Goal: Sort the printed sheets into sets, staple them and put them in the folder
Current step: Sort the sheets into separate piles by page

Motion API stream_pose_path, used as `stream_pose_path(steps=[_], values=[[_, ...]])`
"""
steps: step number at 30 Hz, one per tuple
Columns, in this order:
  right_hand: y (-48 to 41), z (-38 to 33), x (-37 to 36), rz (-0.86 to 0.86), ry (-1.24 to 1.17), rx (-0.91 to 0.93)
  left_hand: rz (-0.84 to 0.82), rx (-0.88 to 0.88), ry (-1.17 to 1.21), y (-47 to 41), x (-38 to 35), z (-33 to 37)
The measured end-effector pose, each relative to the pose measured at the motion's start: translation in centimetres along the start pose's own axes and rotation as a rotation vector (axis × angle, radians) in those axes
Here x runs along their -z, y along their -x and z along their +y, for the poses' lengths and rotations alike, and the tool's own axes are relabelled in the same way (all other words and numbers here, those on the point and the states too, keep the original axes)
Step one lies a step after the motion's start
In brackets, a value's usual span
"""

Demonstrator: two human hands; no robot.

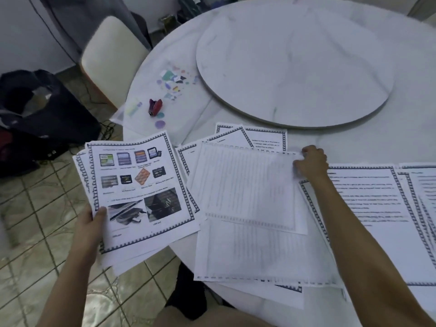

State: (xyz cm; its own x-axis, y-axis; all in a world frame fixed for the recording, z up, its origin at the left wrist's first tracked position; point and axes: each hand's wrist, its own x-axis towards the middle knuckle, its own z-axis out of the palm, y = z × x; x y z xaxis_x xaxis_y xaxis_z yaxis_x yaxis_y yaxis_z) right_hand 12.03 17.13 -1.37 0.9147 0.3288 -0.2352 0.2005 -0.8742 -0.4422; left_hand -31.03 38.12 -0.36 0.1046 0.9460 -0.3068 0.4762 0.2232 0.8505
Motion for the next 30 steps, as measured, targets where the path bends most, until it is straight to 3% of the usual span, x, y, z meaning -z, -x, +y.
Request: stream_pose_path(steps=[4,13,21,26,30], values=[[0.6,-0.2,0.3,0.051,-0.083,-0.003,-0.058,0.000,-0.020,-2.9,-0.4,2.1],[4.1,-3.4,3.7,0.372,-0.252,0.276,-0.233,-0.047,-0.117,-9.2,0.1,3.1],[8.2,-6.1,6.7,0.217,-0.792,0.392,-0.299,-0.100,-0.106,-9.8,1.3,3.2],[8.1,-4.9,6.9,0.187,-1.115,0.307,-0.281,-0.056,-0.147,-10.1,2.8,1.7],[8.2,-2.9,6.9,0.019,-1.436,0.279,-0.247,-0.050,-0.140,-8.8,2.9,2.2]])
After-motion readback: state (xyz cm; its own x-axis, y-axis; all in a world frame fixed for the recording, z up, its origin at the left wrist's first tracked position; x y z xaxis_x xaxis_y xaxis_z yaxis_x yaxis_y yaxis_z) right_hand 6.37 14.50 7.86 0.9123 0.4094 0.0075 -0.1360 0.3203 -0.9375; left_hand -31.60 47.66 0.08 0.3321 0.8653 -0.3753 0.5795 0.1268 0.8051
